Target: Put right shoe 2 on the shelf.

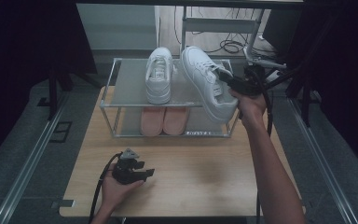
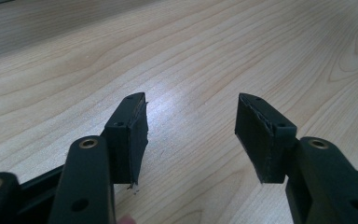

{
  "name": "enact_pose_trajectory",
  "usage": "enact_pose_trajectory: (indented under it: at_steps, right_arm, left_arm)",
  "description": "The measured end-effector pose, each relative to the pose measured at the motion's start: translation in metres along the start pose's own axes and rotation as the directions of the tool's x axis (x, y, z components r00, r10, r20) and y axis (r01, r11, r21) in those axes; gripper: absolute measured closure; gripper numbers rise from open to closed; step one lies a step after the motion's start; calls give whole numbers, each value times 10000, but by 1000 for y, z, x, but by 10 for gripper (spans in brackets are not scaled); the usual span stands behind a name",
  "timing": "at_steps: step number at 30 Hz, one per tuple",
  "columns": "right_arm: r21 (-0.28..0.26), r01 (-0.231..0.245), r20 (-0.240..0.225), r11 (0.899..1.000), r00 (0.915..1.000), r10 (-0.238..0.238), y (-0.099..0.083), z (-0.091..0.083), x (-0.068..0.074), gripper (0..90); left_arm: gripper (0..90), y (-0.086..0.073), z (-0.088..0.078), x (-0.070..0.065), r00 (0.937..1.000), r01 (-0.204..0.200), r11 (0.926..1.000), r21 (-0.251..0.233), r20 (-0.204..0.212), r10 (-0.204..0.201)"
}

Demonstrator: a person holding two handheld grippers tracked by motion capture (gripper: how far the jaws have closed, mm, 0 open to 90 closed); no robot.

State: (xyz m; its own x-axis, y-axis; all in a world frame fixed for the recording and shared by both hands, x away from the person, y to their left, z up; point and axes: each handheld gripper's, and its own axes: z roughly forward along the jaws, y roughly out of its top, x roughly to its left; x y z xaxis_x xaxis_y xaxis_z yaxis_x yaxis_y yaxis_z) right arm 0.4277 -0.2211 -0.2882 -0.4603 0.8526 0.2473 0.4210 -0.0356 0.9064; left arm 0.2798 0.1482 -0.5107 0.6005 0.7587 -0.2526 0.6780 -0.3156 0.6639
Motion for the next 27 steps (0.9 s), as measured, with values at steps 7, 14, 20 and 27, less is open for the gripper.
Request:
enact_pose_trajectory:
  at_steps: [7, 14, 20, 27]
  right_arm:
    - [148, -100, 352, 9998, 9993, 95, 8, 21, 6, 818]
    - [394, -163, 760, 9991, 9970, 133, 15, 45, 11, 817]
    - [487, -257, 1007, 9985, 9947, 207, 20, 62, 14, 817]
    - [628, -415, 1285, 9972, 9912, 332, 22, 79, 18, 817]
  left_arm:
    - [441, 0, -1, 1, 10000, 45, 10000, -34, -18, -45]
    - [441, 0, -1, 2, 10000, 54, 10000, -28, 8, -54]
    - [440, 0, -1, 3, 10000, 50, 10000, -41, 25, -49]
    - [440, -1, -2, 5, 9999, 99, 9999, -71, 72, -98]
